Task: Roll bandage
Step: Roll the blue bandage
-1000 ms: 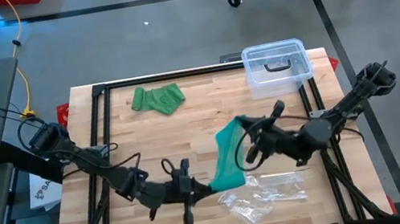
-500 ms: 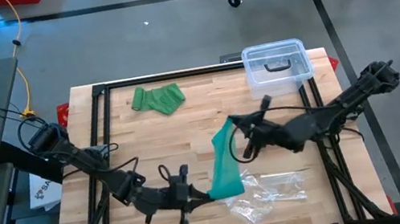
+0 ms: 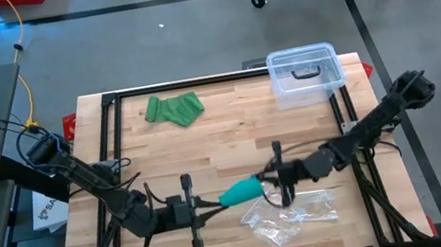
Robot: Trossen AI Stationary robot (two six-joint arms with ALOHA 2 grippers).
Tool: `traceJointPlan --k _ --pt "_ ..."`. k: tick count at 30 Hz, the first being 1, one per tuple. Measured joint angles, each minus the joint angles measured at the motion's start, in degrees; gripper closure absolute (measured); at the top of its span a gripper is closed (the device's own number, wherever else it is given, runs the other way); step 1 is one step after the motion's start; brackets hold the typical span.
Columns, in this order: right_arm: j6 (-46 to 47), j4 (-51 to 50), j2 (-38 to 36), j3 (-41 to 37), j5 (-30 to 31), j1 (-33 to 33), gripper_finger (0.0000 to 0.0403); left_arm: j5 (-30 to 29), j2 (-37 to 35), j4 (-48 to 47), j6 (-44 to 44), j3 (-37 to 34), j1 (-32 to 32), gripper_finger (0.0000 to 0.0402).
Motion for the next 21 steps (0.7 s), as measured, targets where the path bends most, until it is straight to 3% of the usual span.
traceJointPlan --k 3,9,16,21 --pt "0.3 5.9 4.4 0.5 -0.1 2.9 0.0403 -1.0 0.0 0.5 0.4 0.0 1.5 0.0401" --pt "-1.9 7.1 8.9 7.0 -0.8 7.6 0.0403 -4.8 0.0 -1.3 0.4 0.0 3.7 0.0401" --pt "-4.8 -6.3 6.8 13.0 9.6 10.9 0.0403 -2.7 0.0 -2.8 -0.6 0.0 3.4 0.0401" --pt "-2.5 -21.1 5.7 18.4 4.9 10.9 0.0403 -4.3 0.0 -6.4 -4.7 0.0 4.0 0.0401"
